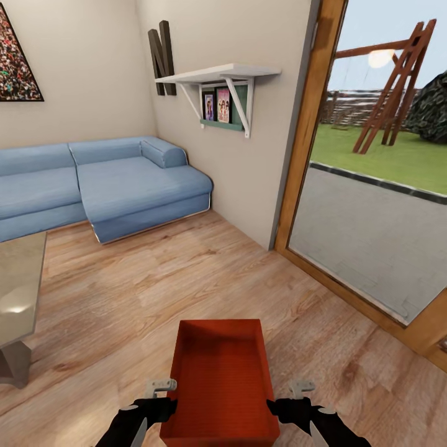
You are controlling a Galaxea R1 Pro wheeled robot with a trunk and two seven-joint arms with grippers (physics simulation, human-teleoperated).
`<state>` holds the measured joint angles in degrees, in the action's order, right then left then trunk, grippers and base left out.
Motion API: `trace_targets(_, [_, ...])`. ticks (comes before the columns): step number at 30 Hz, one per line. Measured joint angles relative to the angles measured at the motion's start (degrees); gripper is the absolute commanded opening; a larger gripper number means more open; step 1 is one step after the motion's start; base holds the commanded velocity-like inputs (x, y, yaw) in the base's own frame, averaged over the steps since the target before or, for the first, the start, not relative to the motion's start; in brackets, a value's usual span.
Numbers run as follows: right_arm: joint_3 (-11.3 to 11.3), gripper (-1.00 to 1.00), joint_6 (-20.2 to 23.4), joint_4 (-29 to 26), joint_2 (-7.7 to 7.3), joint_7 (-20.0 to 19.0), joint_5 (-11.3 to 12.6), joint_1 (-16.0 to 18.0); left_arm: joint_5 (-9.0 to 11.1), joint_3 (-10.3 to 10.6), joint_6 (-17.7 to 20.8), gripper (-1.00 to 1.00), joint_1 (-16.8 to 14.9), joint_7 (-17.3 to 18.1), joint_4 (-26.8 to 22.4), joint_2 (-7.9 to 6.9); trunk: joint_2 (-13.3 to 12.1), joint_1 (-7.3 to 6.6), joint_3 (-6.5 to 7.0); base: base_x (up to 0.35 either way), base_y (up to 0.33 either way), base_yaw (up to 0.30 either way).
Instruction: Move the two storage containers from the living room to the garage. In the garage, place one container on the floor and stack the other container on top of it (either order is fine).
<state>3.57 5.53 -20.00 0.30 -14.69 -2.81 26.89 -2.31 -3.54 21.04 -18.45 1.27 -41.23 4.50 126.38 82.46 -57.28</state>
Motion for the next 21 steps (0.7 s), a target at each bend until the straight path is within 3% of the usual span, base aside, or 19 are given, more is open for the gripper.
trace_targets(21, [0.0, 1.00, 0.0, 0.0, 0.02, -0.2, 0.0, 0.0, 0.0, 0.0, 0.0, 1.00, 0.0, 0.0, 0.0, 0.00, 0.0, 0.00, -1.23, 0.000, 0.000, 0.000])
